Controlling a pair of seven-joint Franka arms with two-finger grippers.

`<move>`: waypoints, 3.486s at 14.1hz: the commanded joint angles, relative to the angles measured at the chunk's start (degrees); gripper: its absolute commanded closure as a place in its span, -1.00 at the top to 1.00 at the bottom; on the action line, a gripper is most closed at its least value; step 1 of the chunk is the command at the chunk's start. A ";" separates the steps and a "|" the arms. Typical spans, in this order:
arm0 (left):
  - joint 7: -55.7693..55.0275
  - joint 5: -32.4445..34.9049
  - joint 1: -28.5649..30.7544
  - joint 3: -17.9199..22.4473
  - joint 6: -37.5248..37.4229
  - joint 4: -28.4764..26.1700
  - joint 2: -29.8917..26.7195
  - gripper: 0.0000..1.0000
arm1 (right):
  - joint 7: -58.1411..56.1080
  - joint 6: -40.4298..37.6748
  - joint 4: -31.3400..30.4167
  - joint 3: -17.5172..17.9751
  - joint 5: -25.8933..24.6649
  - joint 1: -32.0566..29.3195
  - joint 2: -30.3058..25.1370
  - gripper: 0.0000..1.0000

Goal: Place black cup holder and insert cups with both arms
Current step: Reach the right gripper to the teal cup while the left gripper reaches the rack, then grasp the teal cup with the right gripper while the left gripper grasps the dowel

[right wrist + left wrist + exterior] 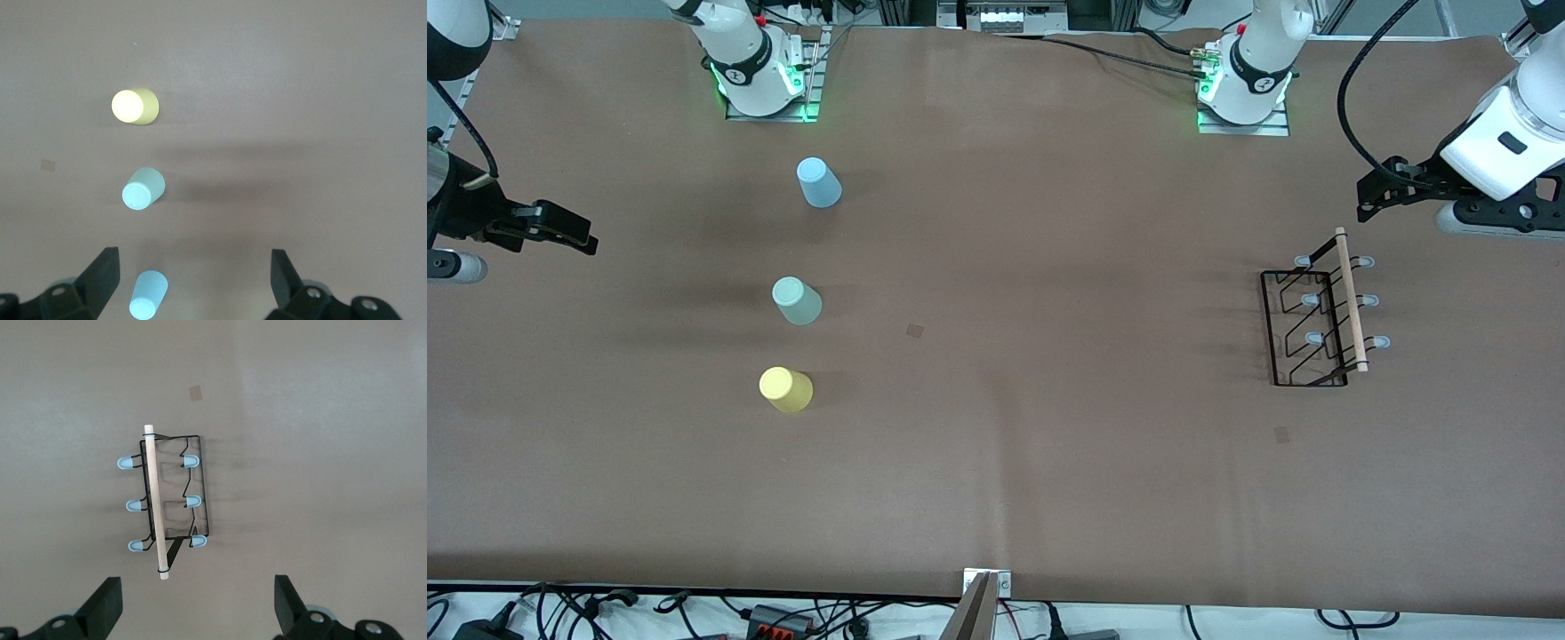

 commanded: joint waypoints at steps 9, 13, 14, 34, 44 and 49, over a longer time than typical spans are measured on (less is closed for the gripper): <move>-0.45 -0.52 0.07 0.05 -1.14 1.77 0.95 1.00 | -2.44 -1.38 -0.82 0.49 0.86 -0.10 3.93 1.00; -0.46 -0.52 0.15 0.05 -1.23 1.77 1.04 1.00 | -3.94 6.65 -14.64 0.75 1.04 0.25 -3.24 1.00; -0.37 -0.52 -0.02 0.05 -1.49 1.85 2.34 1.00 | -3.94 12.97 -23.41 0.84 1.13 0.43 -7.72 1.00; 0.42 7.48 7.09 0.32 13.87 -10.34 11.33 0.96 | 10.73 50.73 -40.20 0.93 1.13 11.94 5.86 1.00; 0.25 7.13 8.59 0.14 36.73 -27.67 7.89 0.86 | 18.38 53.97 -40.37 0.76 1.13 16.33 8.41 1.00; 0.07 7.04 8.86 0.14 38.59 -29.87 7.89 0.67 | 17.16 56.18 -42.66 0.58 0.51 15.20 8.76 1.00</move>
